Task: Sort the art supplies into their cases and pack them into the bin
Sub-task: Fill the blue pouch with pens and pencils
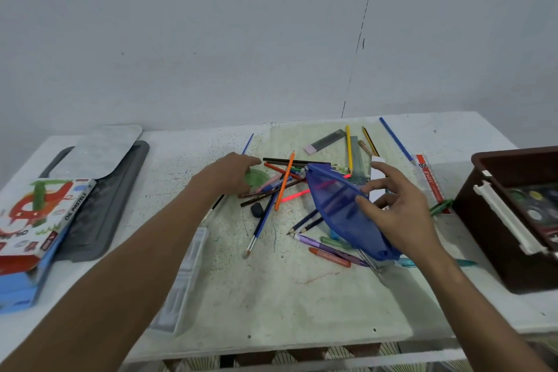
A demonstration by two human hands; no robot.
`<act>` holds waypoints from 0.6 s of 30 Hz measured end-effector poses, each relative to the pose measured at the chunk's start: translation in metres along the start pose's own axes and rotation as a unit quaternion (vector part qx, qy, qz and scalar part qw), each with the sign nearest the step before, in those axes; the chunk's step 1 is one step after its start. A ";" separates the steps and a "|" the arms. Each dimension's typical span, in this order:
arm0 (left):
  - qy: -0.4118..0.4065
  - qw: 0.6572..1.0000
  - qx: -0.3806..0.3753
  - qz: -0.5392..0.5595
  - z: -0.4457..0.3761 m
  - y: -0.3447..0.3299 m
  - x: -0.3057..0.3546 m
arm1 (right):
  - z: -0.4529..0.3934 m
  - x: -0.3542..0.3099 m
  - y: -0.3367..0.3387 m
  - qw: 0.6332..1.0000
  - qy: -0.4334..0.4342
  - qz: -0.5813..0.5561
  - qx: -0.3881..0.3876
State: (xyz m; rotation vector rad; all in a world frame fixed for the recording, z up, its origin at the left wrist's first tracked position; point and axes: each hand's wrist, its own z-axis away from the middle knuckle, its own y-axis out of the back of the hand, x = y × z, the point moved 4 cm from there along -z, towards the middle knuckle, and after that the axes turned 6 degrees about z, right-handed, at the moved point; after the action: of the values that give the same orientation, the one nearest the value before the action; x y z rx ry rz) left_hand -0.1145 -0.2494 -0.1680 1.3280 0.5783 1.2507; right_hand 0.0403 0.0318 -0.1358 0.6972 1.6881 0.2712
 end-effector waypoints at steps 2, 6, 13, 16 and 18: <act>-0.005 1.000 0.028 0.011 0.007 0.002 0.003 | 0.002 -0.002 -0.004 1.000 -0.001 -0.008 0.009; -0.013 0.984 0.173 0.042 0.033 0.008 0.007 | 0.008 -0.001 -0.012 0.999 -0.010 -0.029 0.017; -0.141 0.957 0.251 0.028 0.077 -0.030 0.030 | 0.012 -0.002 -0.024 0.999 -0.009 -0.045 0.008; -0.120 0.967 0.214 0.061 0.083 -0.050 0.028 | 0.013 -0.002 -0.026 0.999 -0.013 -0.050 0.004; -0.091 0.972 0.201 0.075 0.081 -0.055 0.025 | 0.014 -0.003 -0.027 0.999 -0.013 -0.046 0.002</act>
State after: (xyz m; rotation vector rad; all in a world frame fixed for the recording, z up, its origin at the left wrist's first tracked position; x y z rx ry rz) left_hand -0.0158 -0.2472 -0.1918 1.8345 0.6306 1.1518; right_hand 0.0459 0.0058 -0.1515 0.6224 1.6921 0.1931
